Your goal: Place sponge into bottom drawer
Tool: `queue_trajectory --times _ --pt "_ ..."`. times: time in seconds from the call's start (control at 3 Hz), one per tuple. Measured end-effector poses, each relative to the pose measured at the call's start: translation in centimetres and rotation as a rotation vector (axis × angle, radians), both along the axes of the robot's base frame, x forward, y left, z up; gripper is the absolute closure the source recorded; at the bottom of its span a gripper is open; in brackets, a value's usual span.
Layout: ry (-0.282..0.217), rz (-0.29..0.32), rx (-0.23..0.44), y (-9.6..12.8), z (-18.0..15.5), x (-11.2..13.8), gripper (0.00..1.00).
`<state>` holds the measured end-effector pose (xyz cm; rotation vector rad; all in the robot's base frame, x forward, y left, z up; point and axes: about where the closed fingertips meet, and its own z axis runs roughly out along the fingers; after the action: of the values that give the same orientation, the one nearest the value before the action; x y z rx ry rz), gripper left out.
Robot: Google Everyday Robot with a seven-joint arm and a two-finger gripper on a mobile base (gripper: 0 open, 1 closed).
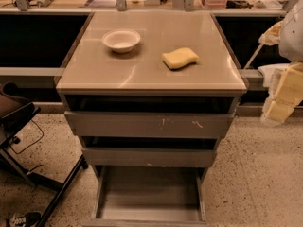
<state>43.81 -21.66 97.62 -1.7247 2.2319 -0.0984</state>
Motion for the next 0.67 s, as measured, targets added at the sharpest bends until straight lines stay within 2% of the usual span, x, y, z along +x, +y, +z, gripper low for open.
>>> queue_trajectory --times 0.33,0.67 --pt "0.0 0.0 0.0 0.0 0.0 0.0 0.0" --pt "-0.027 0.034 0.011 0.3 0.2 1.9 0.0"
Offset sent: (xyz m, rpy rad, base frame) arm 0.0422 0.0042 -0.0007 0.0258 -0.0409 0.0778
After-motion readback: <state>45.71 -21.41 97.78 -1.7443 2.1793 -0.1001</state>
